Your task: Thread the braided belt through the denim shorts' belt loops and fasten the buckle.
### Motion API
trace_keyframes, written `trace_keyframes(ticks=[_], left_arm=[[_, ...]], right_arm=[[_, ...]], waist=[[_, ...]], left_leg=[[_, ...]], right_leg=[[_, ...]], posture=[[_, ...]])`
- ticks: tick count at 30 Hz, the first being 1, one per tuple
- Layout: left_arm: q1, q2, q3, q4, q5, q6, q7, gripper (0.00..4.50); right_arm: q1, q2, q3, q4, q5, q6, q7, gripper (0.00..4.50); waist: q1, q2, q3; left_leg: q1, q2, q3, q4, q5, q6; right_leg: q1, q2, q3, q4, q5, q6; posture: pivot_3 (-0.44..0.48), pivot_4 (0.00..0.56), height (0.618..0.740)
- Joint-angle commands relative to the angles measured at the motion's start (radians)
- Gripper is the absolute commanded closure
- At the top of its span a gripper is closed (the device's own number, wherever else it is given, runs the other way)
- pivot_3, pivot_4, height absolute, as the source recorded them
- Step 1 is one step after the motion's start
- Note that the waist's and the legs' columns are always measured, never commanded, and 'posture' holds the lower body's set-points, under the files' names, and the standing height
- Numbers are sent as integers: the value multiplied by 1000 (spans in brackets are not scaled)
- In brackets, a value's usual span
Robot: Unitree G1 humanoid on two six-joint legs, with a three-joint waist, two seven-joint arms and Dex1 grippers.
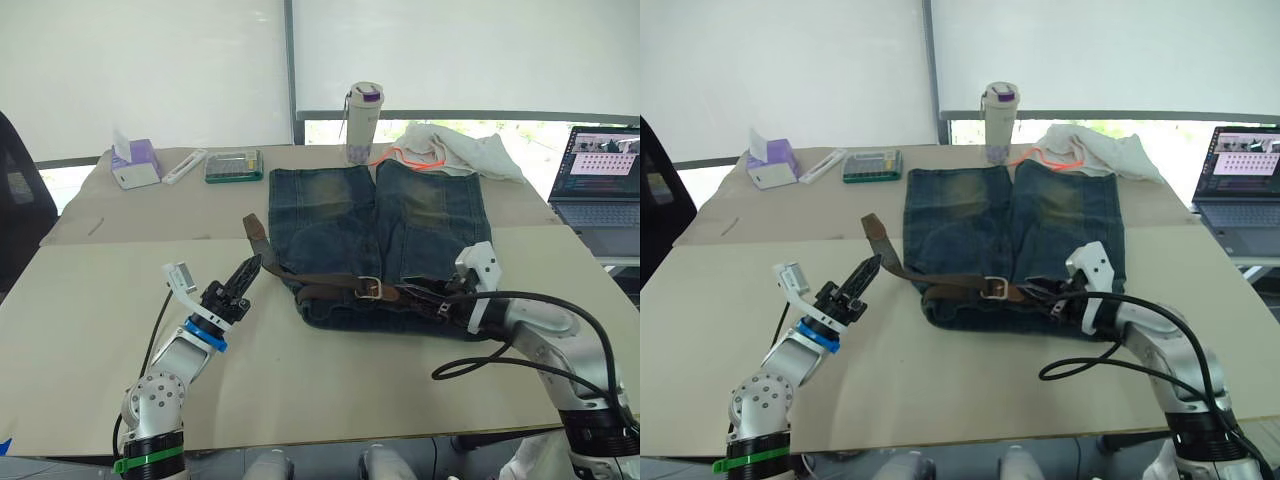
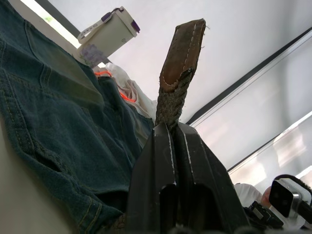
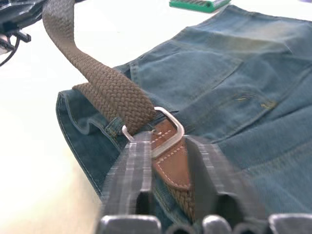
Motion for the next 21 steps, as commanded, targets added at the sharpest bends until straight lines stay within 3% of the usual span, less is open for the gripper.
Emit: trace_keyframes(ticks=[1,10,21], left_arm=[[-15,17,-7,9,2,-7,-28,4500],[-11,28,-18,14,7,-11,-37,4500],[-10,35,-15,28,35,-32,-53,4500]], right_arm=[[-42,10,56,67,-87,-114,39,4428],[-114,48,101,207,-185,-266,92,4428],[-161,101,109,244,-186,-283,131,4428]], waist=[[0,0,0],[0,0,0],[0,0,0]], left_leg=[[0,0,0,0,0,0],[0,0,0,0,0,0],[0,0,0,0,0,0]], right_leg=[[0,0,0,0,0,0],[0,0,0,0,0,0],[0,0,0,0,0,0]], posture=[[0,150,740],[0,150,740],[0,150,740]])
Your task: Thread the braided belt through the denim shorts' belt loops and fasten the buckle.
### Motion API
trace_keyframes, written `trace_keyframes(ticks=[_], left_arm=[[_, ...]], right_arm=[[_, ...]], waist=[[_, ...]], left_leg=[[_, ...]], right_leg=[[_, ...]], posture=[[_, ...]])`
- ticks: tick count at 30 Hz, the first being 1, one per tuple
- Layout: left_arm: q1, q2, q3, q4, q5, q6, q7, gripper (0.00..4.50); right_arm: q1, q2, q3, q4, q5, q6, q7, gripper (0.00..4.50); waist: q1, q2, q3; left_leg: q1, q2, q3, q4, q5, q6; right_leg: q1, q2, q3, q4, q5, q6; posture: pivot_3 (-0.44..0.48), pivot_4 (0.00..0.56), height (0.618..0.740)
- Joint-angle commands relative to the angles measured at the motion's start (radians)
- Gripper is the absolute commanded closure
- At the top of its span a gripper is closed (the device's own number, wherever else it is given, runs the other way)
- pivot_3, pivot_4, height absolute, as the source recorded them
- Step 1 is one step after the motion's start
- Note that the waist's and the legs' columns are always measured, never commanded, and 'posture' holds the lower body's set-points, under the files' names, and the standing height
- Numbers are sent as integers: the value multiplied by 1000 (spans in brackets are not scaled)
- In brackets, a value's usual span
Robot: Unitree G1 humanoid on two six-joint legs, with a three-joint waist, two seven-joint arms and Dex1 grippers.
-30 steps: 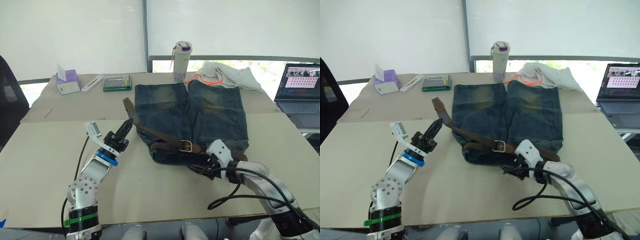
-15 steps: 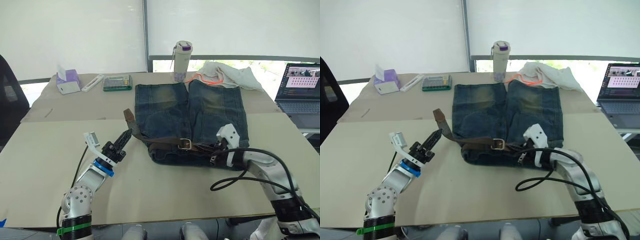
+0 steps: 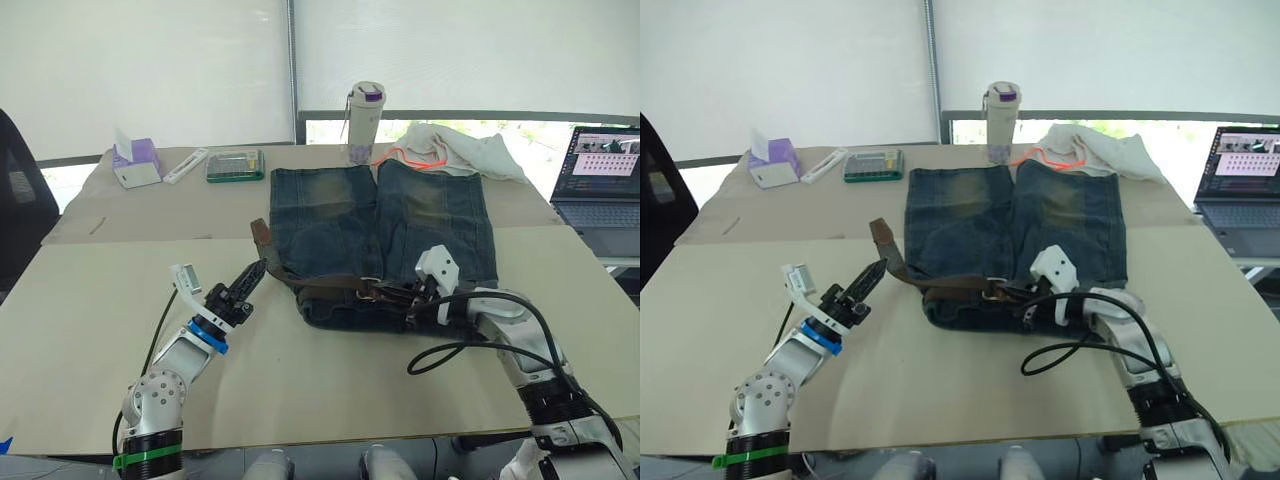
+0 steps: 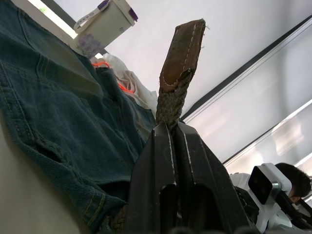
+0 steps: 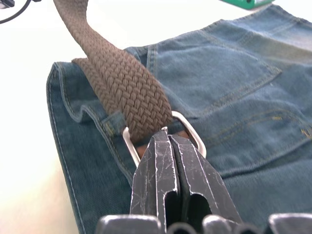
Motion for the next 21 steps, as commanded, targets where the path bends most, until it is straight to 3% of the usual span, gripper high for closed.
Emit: trace_keyframes(ticks=[1,21], left_arm=[[-6,2,5,-5,4,-24,-18,4500],[22,24,19,62,74,-74,-89,4500]], right_arm=[[-30,12,-9,0,-1,-36,15,4428],[-106,49,14,163,-55,-115,95,4428]], waist=[[0,0,0],[-3,0,0]], left_leg=[[0,0,0,0,0,0],[1,0,0,-2,0,0]], right_leg=[[0,0,0,0,0,0],[0,0,0,0,0,0]], posture=[[0,150,740],[0,150,740]])
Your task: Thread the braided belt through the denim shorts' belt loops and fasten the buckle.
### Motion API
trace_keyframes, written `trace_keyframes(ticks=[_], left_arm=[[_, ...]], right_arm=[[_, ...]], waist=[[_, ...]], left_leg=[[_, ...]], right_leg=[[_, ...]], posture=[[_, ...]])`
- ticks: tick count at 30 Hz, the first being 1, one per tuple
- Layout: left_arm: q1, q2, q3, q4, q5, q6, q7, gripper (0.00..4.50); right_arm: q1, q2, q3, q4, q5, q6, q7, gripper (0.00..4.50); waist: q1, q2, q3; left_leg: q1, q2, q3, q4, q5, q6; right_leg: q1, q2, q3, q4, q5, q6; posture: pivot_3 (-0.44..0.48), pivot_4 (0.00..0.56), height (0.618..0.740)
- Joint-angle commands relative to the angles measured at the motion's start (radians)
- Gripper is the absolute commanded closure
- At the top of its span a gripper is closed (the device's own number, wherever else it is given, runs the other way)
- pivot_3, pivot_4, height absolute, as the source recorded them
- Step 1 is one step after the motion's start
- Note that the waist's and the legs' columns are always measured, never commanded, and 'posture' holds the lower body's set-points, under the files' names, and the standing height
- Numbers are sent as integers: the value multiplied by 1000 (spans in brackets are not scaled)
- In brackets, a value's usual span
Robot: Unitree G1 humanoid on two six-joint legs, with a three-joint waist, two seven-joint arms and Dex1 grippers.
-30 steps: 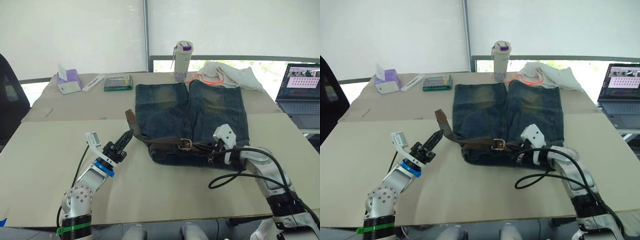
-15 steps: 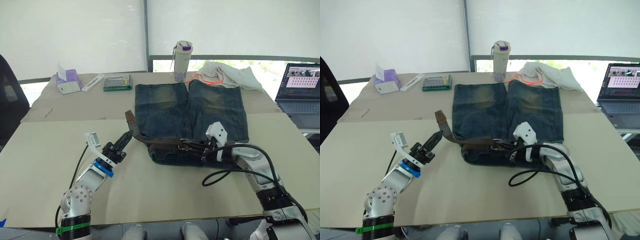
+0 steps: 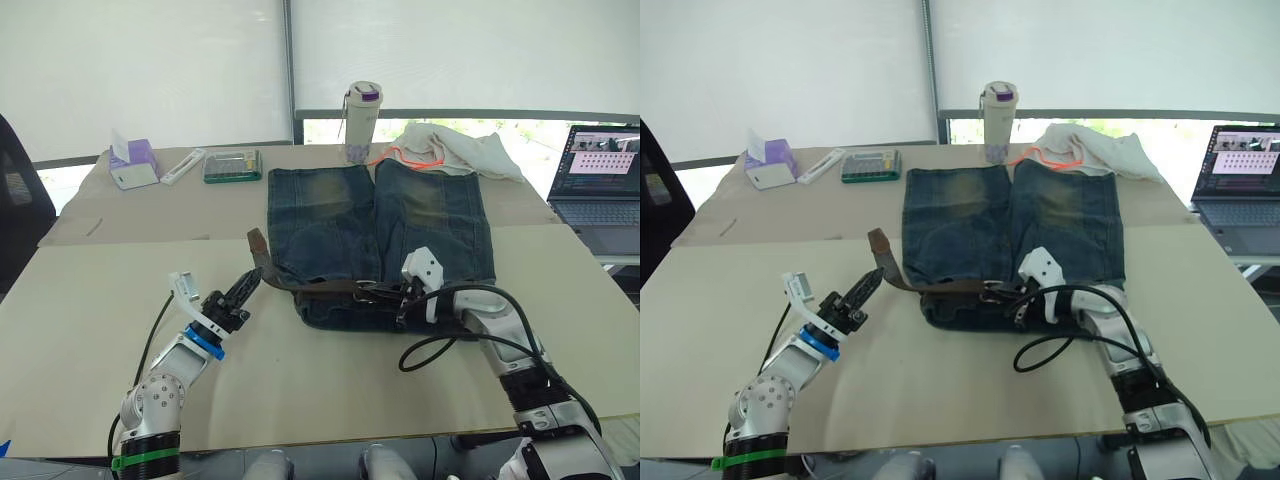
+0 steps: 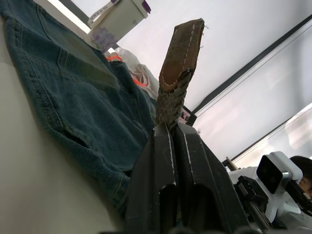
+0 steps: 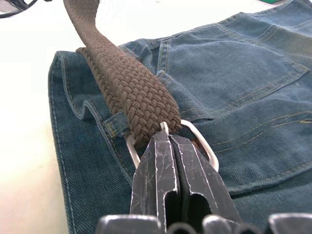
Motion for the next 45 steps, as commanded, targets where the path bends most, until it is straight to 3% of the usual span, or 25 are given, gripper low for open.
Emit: trace_keyframes(ticks=[1,10,20,40,45], left_arm=[[1,13,18,-10,2,-27,-17,4500],[-22,-2,3,-61,-10,-3,49,4500],[-19,-12,-19,-119,-24,17,94,4500],[-21,6,-57,-140,7,8,65,4500],[-120,23,-106,-160,57,-25,45,4500]], right_arm=[[-36,-3,-19,20,9,-44,31,4428],[-87,-10,14,103,-26,-121,120,4428],[-150,-1,47,220,-116,-200,114,4428],[-186,-7,128,268,-197,-48,182,4428],[-187,-27,188,300,-269,-24,188,4428]], waist=[[0,0,0],[0,0,0],[0,0,0],[0,0,0],[2,-1,-2]], left_leg=[[0,0,0,0,0,0],[0,0,0,0,0,0],[0,0,0,-1,0,-1],[1,0,0,-1,0,-1],[1,0,0,0,1,-1]], right_leg=[[0,0,0,0,0,0],[0,0,0,0,0,0],[0,0,0,0,0,0],[1,0,0,0,0,-1],[1,0,0,0,1,-1]], posture=[[0,150,740],[0,150,740],[0,150,740],[0,150,740],[0,150,740]])
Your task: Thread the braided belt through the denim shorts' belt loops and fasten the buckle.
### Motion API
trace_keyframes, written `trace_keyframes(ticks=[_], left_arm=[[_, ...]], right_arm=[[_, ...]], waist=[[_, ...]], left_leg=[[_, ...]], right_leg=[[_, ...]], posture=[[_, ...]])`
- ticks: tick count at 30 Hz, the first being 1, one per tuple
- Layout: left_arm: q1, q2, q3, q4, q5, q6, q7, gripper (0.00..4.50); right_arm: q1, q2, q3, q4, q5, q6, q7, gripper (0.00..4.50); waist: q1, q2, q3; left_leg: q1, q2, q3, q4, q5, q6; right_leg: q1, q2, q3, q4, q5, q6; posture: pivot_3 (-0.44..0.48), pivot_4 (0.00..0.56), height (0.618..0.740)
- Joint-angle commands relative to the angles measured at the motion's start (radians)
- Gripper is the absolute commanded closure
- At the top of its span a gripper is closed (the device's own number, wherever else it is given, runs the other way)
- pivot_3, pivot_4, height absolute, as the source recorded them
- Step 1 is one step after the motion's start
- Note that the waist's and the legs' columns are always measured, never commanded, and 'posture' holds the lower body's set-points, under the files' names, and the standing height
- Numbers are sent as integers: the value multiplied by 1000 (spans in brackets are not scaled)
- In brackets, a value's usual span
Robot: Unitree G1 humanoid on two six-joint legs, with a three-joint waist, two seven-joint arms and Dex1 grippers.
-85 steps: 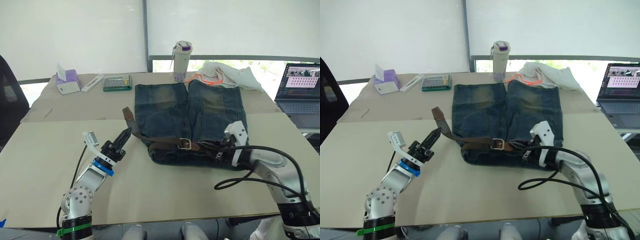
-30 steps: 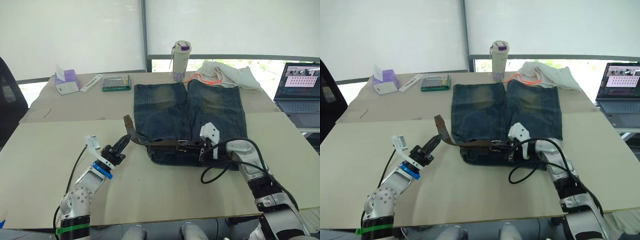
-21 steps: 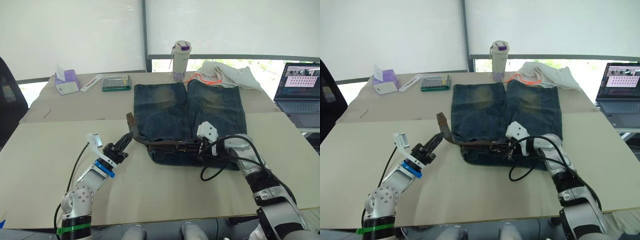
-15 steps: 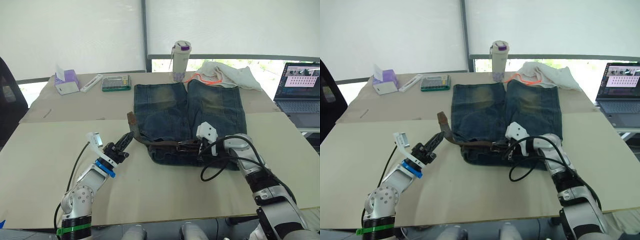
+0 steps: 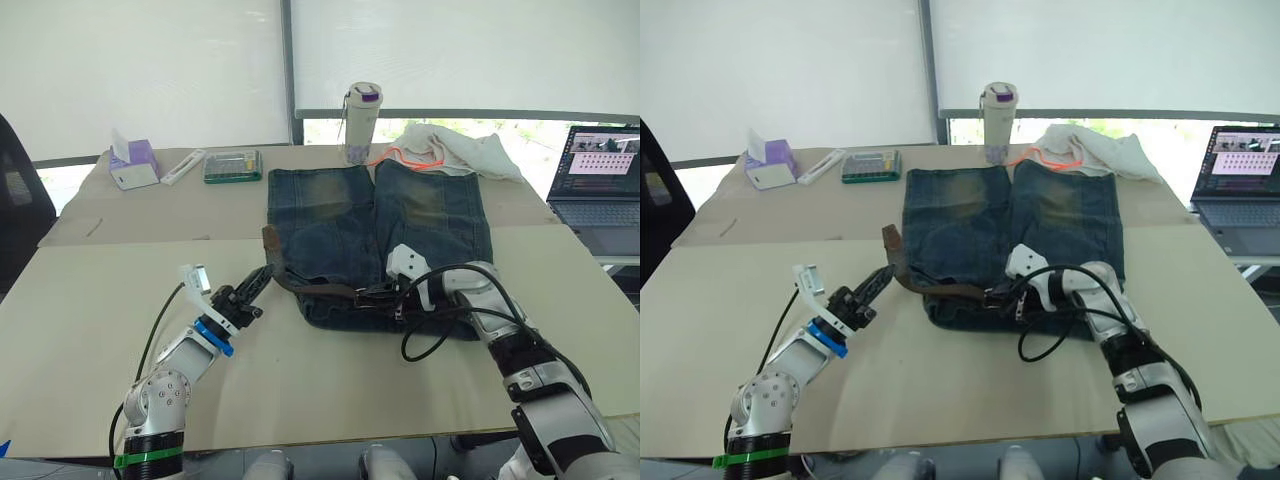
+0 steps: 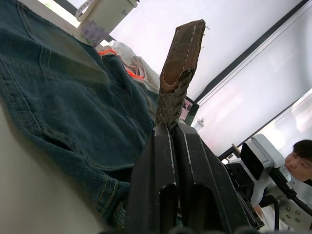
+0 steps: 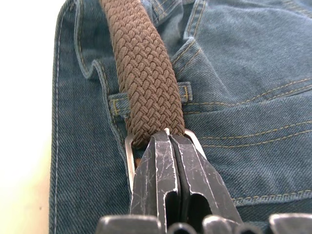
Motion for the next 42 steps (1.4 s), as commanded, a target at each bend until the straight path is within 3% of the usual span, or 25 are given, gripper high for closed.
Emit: trace_keyframes(ticks=[1,7,12,16,19,25,30,38,42], left_arm=[[-87,24,-47,-66,55,-50,-36,4500],[-252,135,-238,-31,373,-213,-115,4500],[-368,215,-330,118,608,-365,-138,4500],[-492,187,-296,276,696,-425,-36,4500],[-560,147,-321,331,715,-478,-60,4500],[-630,28,-322,336,661,-478,-97,4500],[-652,-68,-307,229,540,-414,-145,4500],[-574,-102,-330,-31,260,-188,-284,4500],[-513,-97,-349,-76,215,-105,-307,4500]], right_arm=[[28,-6,64,40,-69,58,2,4428],[48,4,78,19,-79,93,-13,4428],[54,7,87,6,-81,110,-26,4428],[51,12,93,6,-82,118,-36,4428],[47,16,93,8,-80,123,-41,4428],[43,22,95,15,-86,130,-54,4428],[51,28,99,9,-94,144,-78,4428],[75,33,100,-31,-91,177,-105,4428],[97,35,94,-55,-92,189,-137,4428]], waist=[[2,-2,-2],[0,-2,-4],[-3,0,-5],[-2,-1,-6],[-4,-1,-6],[-9,-1,-6],[-16,-1,-6],[-26,-1,-5],[-26,-1,-5]], left_leg=[[0,0,0,0,0,0],[1,0,0,0,0,-1],[1,0,0,-1,0,-1],[1,0,0,-1,0,-1],[1,0,0,-1,0,-1],[1,0,0,-1,0,-1],[1,0,0,0,0,-1],[0,0,0,0,0,-1],[0,0,-1,0,0,-1]], right_leg=[[0,0,0,0,0,0],[1,0,0,0,0,0],[1,1,0,0,0,0],[1,1,0,0,0,0],[1,0,0,0,0,0],[0,1,0,1,0,0],[0,1,0,2,0,0],[0,1,0,2,0,1],[0,1,0,2,0,1]], posture=[[0,150,740],[0,150,740],[0,150,740],[0,150,740],[0,150,740],[0,150,740],[0,150,740],[0,150,740],[0,150,740]])
